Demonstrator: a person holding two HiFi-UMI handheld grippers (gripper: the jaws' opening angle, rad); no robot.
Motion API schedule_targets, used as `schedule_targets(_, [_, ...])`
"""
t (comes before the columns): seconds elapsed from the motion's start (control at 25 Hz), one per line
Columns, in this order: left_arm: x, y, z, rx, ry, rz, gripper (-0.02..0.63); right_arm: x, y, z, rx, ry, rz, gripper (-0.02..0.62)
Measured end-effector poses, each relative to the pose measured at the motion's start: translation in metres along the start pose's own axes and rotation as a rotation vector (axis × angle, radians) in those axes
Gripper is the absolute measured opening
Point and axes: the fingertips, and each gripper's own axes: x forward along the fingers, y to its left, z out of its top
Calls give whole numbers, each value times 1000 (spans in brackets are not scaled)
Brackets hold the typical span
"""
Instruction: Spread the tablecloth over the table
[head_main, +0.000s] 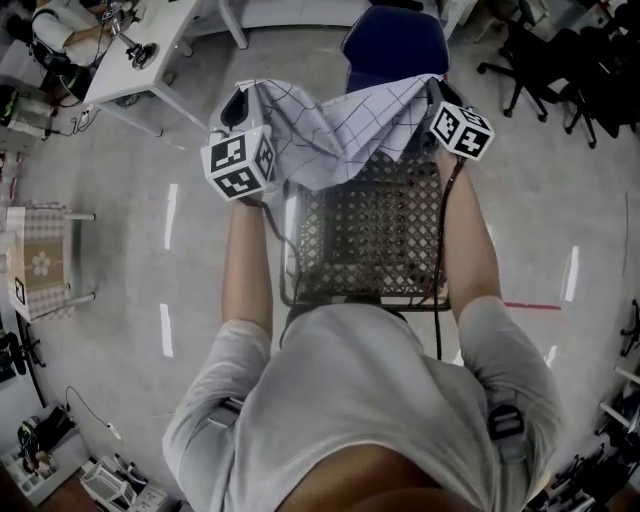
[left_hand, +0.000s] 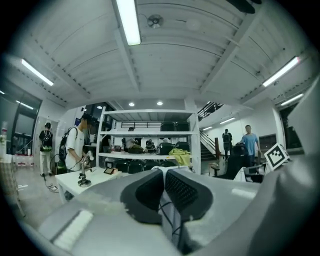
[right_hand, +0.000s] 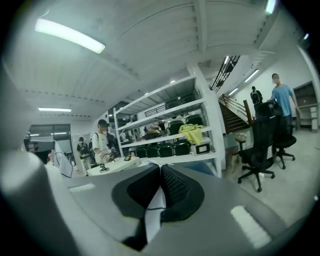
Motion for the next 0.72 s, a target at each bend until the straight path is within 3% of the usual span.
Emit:
schedule_targets(0.16, [28,-62,42,31,-69,-60,28,-54,-124,79,-54,-101,-139,8])
schedule_targets(0.36, [35,-121,33,-10,-73,-122,28,-172,-229,120,-118,-215,-320,8])
schedule_targets(0.56, [37,-118,27,-94,-34,-139,28,-213,-235,122,-167,-171,-394,8])
schedule_targets(0.64, [33,-107,35,-128,-31,-105,28,-213,-231,122,-164,-169,-380,8])
schedule_targets(0.72, [15,-77,46,-142,-44,-46,28,-205,-203,117,-144,-174,-312,8])
